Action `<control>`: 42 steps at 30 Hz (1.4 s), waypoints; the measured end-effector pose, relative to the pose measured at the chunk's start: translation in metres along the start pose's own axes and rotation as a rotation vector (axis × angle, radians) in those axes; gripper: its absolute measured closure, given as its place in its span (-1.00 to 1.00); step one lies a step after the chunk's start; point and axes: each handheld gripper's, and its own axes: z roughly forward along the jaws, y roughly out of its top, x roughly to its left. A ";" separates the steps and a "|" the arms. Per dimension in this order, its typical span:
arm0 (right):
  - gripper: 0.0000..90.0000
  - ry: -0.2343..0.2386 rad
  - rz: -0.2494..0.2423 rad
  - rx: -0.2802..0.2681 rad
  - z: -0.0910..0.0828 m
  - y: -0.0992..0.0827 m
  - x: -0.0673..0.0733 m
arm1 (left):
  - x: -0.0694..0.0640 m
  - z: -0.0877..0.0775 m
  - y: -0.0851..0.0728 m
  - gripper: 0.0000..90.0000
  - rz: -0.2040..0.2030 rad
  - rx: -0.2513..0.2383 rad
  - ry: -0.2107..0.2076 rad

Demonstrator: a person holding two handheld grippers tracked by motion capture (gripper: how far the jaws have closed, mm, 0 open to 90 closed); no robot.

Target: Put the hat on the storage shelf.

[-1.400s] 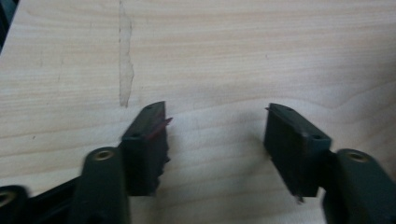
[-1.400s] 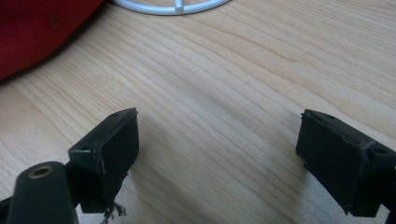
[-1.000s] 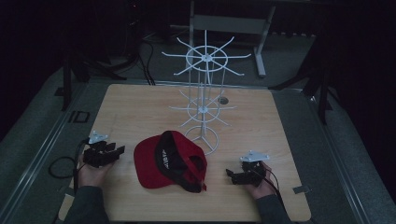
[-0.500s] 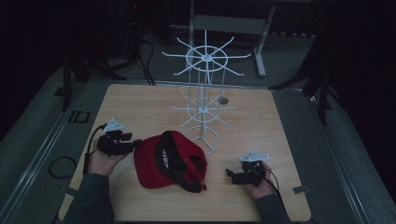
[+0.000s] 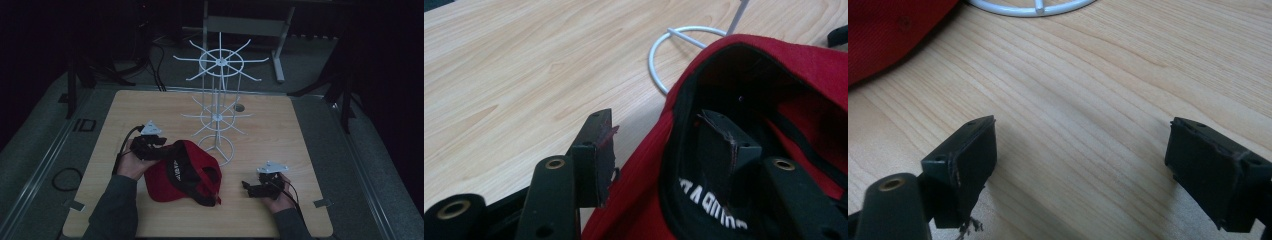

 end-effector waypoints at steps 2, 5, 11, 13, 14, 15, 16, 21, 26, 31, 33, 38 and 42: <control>-0.71 0.000 0.000 0.000 0.000 0.000 0.000 | -0.002 0.004 0.003 0.11 0.008 0.003 0.003; -0.71 0.001 0.001 0.001 0.000 0.000 0.000 | -0.004 0.010 0.007 0.15 0.026 0.023 0.005; -0.71 0.002 0.002 0.001 0.000 0.000 0.000 | -0.001 0.007 0.006 0.59 0.036 0.069 0.014; -0.71 0.002 0.001 0.001 0.000 0.000 0.000 | 0.003 0.004 0.003 0.65 0.018 0.078 0.032; -0.71 0.002 0.002 0.001 0.000 0.000 0.000 | 0.007 0.002 0.001 0.66 0.005 0.078 0.051; -0.71 0.001 0.002 0.001 0.000 0.000 0.000 | 0.011 -0.002 -0.002 0.68 -0.015 0.071 0.070; -0.71 0.002 0.001 0.001 0.000 0.000 0.000 | 0.016 -0.006 -0.005 0.69 -0.044 0.063 0.081; -0.71 0.001 0.001 0.001 0.000 0.000 0.000 | 0.046 -0.027 -0.022 0.70 -0.196 0.016 0.215; -0.71 0.000 0.001 0.000 0.000 0.000 0.000 | 0.073 -0.047 -0.042 0.78 -0.365 -0.027 0.331; -0.71 0.000 0.001 0.000 0.000 0.000 0.000 | 0.068 -0.060 -0.057 0.57 -0.371 -0.024 0.258; -0.71 0.000 0.001 0.000 0.000 0.000 0.000 | 0.062 -0.065 -0.063 0.52 -0.362 -0.024 0.211; -0.71 0.001 0.001 0.000 0.000 0.000 0.000 | 0.048 -0.069 -0.081 0.39 -0.371 -0.007 0.103; -0.71 0.000 0.000 0.000 0.000 0.000 0.000 | 0.040 -0.065 -0.097 0.32 -0.394 0.010 0.040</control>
